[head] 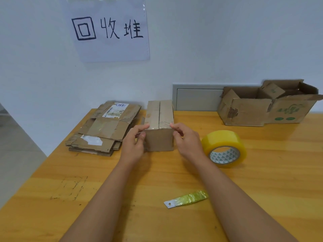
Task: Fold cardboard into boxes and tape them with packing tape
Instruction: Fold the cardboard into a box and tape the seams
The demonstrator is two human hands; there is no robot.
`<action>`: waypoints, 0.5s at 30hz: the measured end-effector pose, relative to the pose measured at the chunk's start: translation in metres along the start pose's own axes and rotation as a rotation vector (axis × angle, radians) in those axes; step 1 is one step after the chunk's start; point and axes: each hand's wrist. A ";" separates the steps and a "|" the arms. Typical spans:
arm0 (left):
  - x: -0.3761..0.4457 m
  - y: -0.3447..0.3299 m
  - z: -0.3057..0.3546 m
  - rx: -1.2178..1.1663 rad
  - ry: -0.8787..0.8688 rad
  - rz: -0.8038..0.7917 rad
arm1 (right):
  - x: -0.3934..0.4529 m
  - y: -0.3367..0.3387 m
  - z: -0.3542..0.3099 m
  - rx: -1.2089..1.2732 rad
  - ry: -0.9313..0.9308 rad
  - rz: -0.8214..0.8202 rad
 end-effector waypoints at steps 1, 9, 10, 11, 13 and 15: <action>0.000 0.000 0.000 -0.008 0.010 0.007 | 0.000 0.000 -0.001 -0.009 -0.007 0.002; 0.004 -0.010 0.005 -0.032 0.072 0.131 | 0.005 -0.003 -0.009 -0.146 -0.016 0.100; 0.005 -0.011 0.006 -0.025 0.082 0.141 | 0.006 -0.003 -0.009 -0.162 -0.014 0.114; 0.007 -0.011 0.007 -0.014 0.092 0.146 | 0.006 -0.004 -0.010 -0.172 -0.014 0.121; 0.010 -0.013 0.007 0.014 0.107 0.150 | 0.007 -0.005 -0.012 -0.186 -0.016 0.128; 0.013 -0.013 0.007 0.035 0.115 0.144 | 0.008 -0.005 -0.015 -0.191 -0.015 0.128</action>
Point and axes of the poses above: each hand's wrist, its own x-axis towards the middle knuckle, its own y-axis out of the back of the hand, z = x × y, and after that the axes turned 14 degrees about -y, right-handed
